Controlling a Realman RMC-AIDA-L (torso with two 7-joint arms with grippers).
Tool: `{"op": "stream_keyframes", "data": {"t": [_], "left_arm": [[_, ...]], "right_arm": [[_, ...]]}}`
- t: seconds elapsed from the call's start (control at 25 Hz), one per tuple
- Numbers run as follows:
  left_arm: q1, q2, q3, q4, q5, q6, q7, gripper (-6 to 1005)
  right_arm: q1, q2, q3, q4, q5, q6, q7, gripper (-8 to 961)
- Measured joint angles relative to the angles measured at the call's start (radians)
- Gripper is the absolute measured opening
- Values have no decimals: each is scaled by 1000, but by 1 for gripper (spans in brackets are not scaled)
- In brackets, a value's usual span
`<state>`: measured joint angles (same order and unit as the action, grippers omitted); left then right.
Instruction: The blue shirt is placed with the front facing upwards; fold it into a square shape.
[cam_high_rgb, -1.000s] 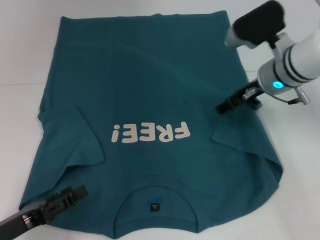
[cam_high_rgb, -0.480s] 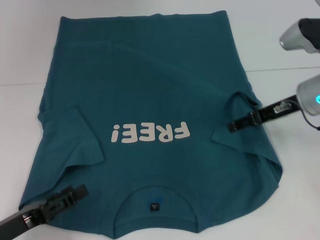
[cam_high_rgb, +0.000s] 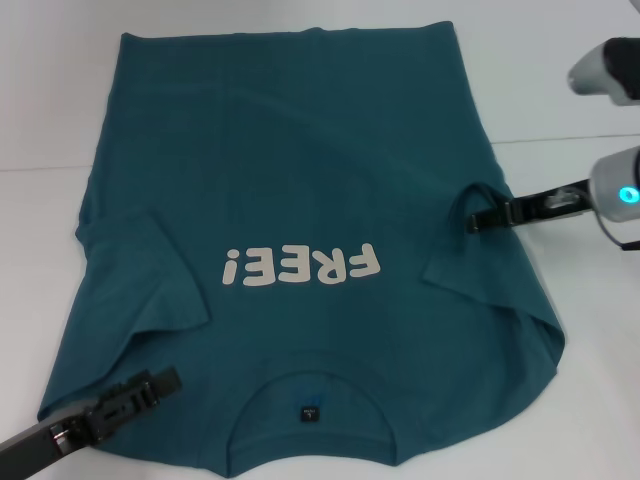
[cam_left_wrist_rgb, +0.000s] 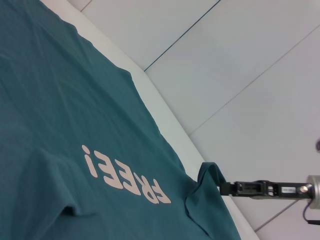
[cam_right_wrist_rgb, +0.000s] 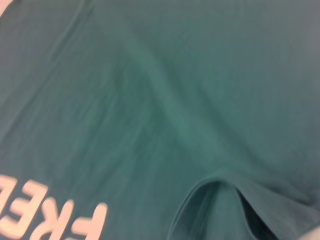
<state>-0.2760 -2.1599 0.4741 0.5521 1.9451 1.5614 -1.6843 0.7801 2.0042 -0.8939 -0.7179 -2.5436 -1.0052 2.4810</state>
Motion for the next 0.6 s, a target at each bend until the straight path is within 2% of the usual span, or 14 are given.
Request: {"op": "stream_keyframes", "data": {"t": [0.24,0.4,0.6], "left_arm": [[0,0,-2,0,0,0,0,766],[3,0,-13,0,0,0,0,766],[9,0,-21,0,0,0,0,765]], "right_arm": [[86,15,-10,202,-4,231,-12,840],[99,37,-11,205,-4,345,-9,840],[123,27,-11,187,-4,389,-7,840]]}}
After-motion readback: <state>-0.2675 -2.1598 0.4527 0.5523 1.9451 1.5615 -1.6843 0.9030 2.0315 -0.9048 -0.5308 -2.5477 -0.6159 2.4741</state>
